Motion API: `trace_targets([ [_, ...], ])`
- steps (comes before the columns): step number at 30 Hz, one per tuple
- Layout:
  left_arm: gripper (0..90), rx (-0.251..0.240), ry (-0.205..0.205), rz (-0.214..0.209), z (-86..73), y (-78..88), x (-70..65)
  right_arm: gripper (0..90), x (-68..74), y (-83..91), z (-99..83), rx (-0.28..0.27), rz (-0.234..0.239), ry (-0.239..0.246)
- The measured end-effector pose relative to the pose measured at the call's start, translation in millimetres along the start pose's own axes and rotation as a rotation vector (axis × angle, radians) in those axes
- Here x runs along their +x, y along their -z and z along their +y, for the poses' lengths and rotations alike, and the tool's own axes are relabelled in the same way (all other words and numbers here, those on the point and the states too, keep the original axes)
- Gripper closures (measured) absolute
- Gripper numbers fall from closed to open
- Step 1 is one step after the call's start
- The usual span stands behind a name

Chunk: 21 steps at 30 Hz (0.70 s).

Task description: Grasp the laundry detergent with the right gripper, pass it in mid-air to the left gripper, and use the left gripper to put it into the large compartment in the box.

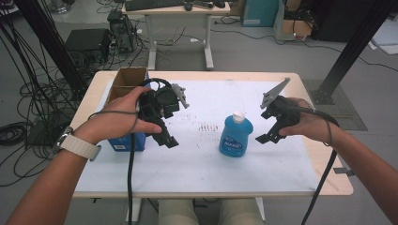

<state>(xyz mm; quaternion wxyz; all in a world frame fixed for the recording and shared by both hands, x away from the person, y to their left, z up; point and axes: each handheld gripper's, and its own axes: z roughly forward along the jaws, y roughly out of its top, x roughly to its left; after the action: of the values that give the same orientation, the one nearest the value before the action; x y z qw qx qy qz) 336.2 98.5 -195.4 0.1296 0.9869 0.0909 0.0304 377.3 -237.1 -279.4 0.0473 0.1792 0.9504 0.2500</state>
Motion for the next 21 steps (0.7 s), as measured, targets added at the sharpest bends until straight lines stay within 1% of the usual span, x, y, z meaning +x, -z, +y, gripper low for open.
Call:
trace_targets([
  [1, 8.5, -0.001, 0.002, 0.001, -0.4, -0.3, 0.0, 4.5, -0.8, 0.1, 0.0, 0.009, -0.003, 0.011],
  [2, 8.5, -0.001, 0.002, 0.001, -0.4, -0.3, 0.0, 4.5, -0.8, 0.1, 0.0, 0.009, -0.003, 0.011],
  [3, 8.5, -0.002, 0.004, 0.0, -0.7, -0.3, 0.0, 4.5, -0.3, -2.0, -1.1, -0.016, 0.003, -0.003],
  [5, 8.5, -0.004, 0.002, 0.001, -1.1, -0.5, 0.3, 4.5, -0.7, -3.1, -2.0, -0.026, 0.007, -0.002],
  [6, 8.5, -0.003, 0.0, 0.001, -1.2, -0.5, 0.5, 4.5, -0.8, -4.4, -3.2, -0.043, 0.006, -0.008],
  [14, 8.5, -0.006, 0.005, 0.005, -1.8, 0.7, 0.5, 4.3, -0.7, -9.6, -8.5, -0.078, 0.002, -0.005],
  [15, 8.5, -0.006, 0.004, 0.006, -1.8, 0.8, 0.7, 4.3, -0.9, -10.4, -9.9, -0.084, -0.003, -0.003],
  [16, 8.6, -0.007, 0.007, 0.005, -1.6, 0.6, 0.7, 4.3, -1.0, -10.9, -11.5, -0.104, -0.011, 0.003],
  [21, 8.6, -0.005, 0.007, 0.004, -0.7, 0.7, 0.6, 4.4, -1.5, -12.4, -15.8, -0.13, -0.008, 0.002],
])
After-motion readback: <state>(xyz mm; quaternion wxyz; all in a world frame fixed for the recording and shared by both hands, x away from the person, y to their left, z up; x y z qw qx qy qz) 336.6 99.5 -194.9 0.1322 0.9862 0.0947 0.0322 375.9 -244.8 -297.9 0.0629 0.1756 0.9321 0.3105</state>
